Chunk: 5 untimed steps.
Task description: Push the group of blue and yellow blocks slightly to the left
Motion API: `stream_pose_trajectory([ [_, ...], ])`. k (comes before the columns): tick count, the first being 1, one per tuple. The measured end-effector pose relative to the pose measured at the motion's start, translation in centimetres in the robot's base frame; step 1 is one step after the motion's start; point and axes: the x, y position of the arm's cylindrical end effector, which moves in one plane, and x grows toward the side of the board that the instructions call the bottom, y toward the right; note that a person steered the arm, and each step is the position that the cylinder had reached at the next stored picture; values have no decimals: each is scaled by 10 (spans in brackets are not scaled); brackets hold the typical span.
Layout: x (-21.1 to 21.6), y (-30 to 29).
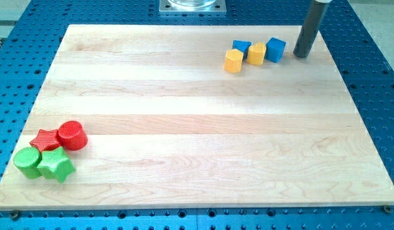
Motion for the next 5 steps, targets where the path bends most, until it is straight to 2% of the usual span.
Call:
stream_pose_trajectory([
  [1,-35,8],
  [2,-13,-53],
  [3,32,-98],
  [5,83,15],
])
